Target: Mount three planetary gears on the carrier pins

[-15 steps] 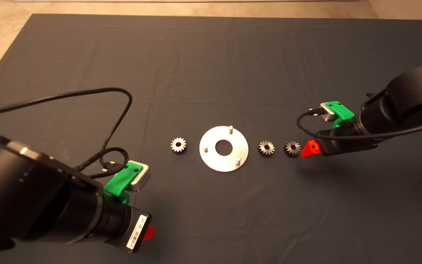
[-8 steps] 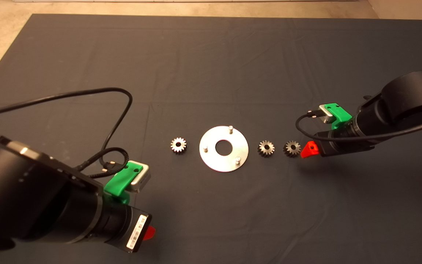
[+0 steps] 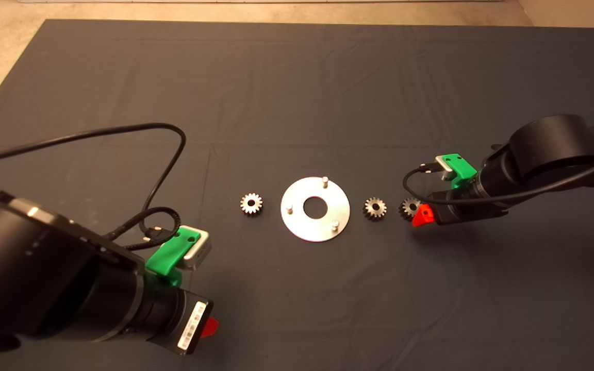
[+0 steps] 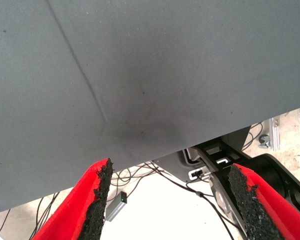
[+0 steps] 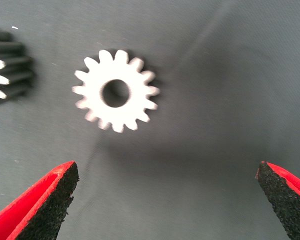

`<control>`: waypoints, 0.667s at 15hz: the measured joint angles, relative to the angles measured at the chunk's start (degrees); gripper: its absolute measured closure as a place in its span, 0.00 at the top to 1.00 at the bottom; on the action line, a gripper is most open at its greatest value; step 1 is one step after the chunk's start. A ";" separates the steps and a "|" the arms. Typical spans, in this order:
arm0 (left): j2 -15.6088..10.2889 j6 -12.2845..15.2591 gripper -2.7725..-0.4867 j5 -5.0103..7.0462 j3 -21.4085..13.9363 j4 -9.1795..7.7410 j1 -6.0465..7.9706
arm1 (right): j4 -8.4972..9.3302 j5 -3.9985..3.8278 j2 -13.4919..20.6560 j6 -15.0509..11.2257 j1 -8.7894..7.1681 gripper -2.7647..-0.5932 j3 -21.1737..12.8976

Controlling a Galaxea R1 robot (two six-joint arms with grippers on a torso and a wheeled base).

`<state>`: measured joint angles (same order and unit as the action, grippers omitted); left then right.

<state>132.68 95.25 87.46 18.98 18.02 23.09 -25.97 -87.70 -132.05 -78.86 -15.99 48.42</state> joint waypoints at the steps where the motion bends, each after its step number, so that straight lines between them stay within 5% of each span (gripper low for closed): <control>1: -0.01 -0.01 0.50 -0.01 0.00 0.01 0.00 | -0.02 0.01 -0.37 0.00 -0.01 0.96 0.23; 10: -0.46 -0.01 0.50 -0.02 0.00 0.00 0.00 | -0.40 0.02 -1.99 0.00 0.59 0.96 3.19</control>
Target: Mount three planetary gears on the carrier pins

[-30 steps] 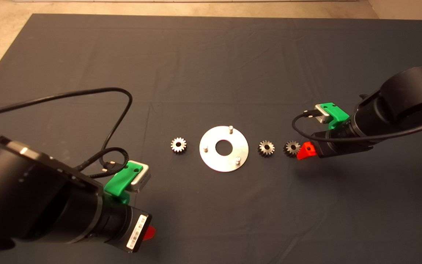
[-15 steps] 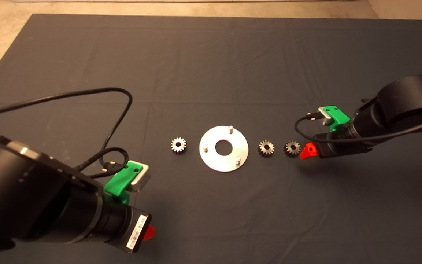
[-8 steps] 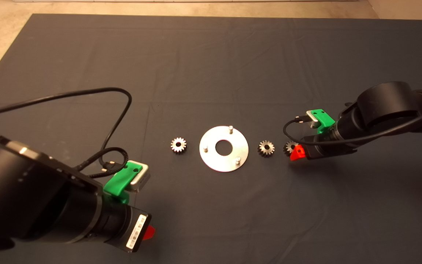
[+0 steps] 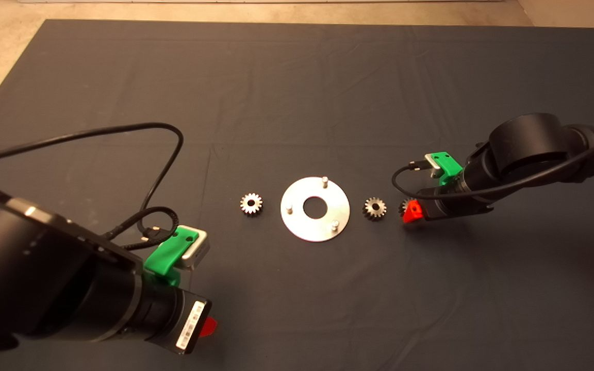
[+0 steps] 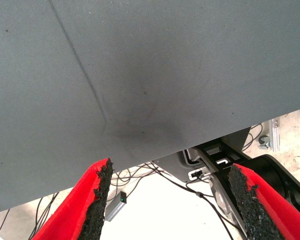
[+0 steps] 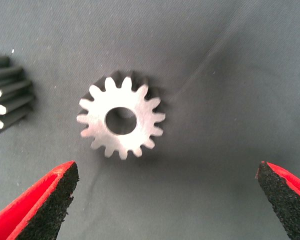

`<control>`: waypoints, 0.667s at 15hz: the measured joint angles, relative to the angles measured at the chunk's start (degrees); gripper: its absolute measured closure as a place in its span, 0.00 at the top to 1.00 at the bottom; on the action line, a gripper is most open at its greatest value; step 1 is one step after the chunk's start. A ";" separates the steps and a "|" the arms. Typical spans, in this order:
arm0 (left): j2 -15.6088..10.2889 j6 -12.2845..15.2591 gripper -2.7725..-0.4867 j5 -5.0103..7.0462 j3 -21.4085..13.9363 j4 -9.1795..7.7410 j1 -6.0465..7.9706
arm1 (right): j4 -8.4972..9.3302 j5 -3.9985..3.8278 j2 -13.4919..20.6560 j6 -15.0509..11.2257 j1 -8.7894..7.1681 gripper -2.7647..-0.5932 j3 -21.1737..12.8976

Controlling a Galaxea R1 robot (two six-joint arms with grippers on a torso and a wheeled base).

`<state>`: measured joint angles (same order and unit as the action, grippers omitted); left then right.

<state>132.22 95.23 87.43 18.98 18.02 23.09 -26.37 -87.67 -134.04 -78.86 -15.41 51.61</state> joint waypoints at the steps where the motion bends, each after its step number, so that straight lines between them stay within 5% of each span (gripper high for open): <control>1: -0.02 0.00 0.50 0.02 0.00 0.00 0.00 | -0.01 -0.02 -0.10 0.00 0.01 0.96 0.17; 7: -0.02 0.00 0.50 0.00 0.00 0.00 0.00 | -0.78 0.00 -0.26 0.00 0.56 0.96 2.18; 10: -0.02 0.00 0.50 0.02 0.00 0.00 0.00 | -1.27 0.68 -0.28 0.01 1.64 0.96 3.34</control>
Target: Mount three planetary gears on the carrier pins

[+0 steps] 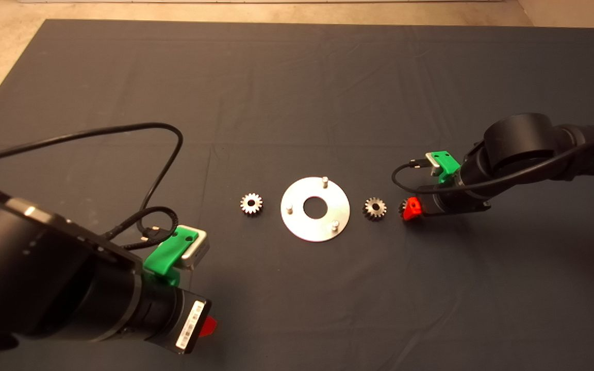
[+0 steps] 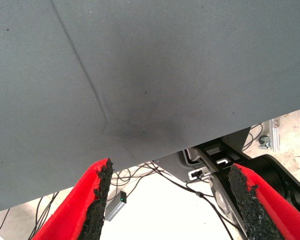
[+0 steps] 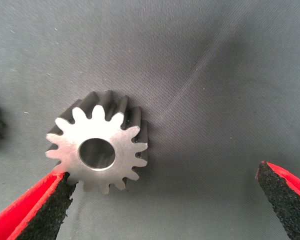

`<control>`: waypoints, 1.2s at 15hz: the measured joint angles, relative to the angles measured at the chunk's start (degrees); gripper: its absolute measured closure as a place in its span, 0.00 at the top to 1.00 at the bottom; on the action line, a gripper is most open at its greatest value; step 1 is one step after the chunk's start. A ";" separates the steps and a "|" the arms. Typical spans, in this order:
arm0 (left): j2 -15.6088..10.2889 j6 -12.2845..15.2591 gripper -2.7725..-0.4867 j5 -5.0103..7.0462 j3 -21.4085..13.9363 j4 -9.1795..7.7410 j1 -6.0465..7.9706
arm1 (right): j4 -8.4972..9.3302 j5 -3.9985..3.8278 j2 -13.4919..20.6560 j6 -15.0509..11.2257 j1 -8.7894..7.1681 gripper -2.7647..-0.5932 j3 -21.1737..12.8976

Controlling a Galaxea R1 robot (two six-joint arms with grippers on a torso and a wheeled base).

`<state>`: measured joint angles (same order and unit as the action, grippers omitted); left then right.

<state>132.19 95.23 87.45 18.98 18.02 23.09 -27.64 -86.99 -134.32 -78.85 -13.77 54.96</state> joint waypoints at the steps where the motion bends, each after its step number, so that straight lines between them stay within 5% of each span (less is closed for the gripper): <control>1: 0.00 0.00 0.50 -0.02 0.00 0.00 0.00 | -0.01 0.00 0.00 0.00 0.02 0.96 0.00; 6: -0.02 0.00 0.50 -0.02 0.00 0.00 0.00 | -0.01 0.00 -0.02 -0.01 -0.03 0.96 0.00; 13: -0.30 0.00 0.50 -0.01 0.00 -0.02 0.00 | -0.28 3.64 -0.13 0.00 -0.05 0.96 0.74; 18: -0.30 0.00 0.50 0.00 0.00 -0.02 0.00 | -0.41 4.33 -0.13 -0.01 -0.05 0.96 0.80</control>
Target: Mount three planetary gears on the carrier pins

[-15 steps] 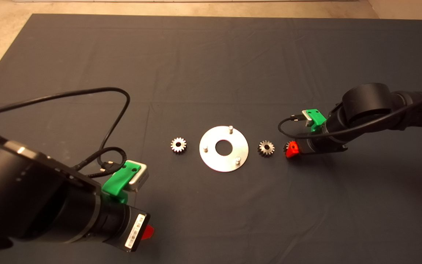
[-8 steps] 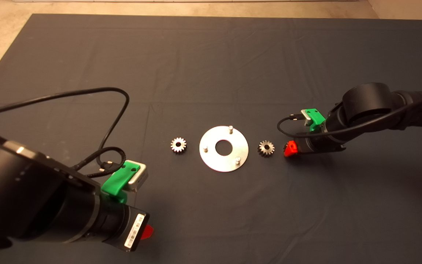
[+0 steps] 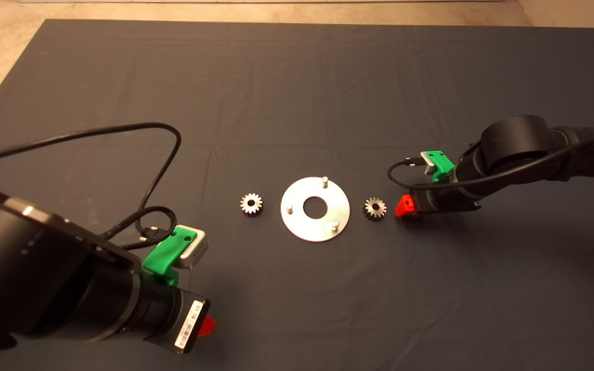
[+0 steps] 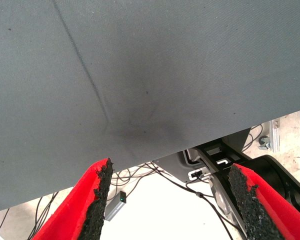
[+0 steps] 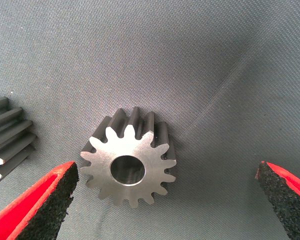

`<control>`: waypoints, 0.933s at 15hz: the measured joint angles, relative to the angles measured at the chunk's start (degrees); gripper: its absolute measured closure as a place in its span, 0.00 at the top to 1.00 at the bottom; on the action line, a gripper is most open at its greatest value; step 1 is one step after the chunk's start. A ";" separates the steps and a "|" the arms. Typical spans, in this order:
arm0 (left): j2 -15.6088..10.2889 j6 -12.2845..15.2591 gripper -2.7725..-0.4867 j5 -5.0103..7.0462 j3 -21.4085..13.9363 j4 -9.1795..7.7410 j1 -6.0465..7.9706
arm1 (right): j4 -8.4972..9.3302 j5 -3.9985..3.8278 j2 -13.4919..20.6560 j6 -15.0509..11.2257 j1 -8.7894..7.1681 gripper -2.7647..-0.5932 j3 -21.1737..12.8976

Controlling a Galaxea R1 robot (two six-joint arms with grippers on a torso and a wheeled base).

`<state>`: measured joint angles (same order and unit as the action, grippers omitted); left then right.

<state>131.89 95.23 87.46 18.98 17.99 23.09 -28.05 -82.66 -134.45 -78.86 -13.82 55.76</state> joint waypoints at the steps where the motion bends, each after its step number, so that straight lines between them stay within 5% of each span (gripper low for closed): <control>1: 0.00 0.00 0.50 0.00 0.00 0.00 0.00 | 0.00 0.00 0.00 0.00 0.02 0.93 0.00; 3: 0.00 0.00 0.50 -0.02 0.00 0.00 0.00 | -0.02 0.78 0.00 0.00 0.00 0.89 0.05; 6: 0.00 0.00 0.50 -0.02 0.00 0.00 0.00 | -0.48 2.99 0.00 0.00 0.02 0.87 0.05; 14: -0.17 0.00 0.50 0.00 0.00 -0.24 0.00 | -1.35 3.21 0.00 0.00 1.25 0.76 0.16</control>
<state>131.72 95.23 87.46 18.98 17.75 23.09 -29.40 -79.46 -134.45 -78.86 -12.57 55.92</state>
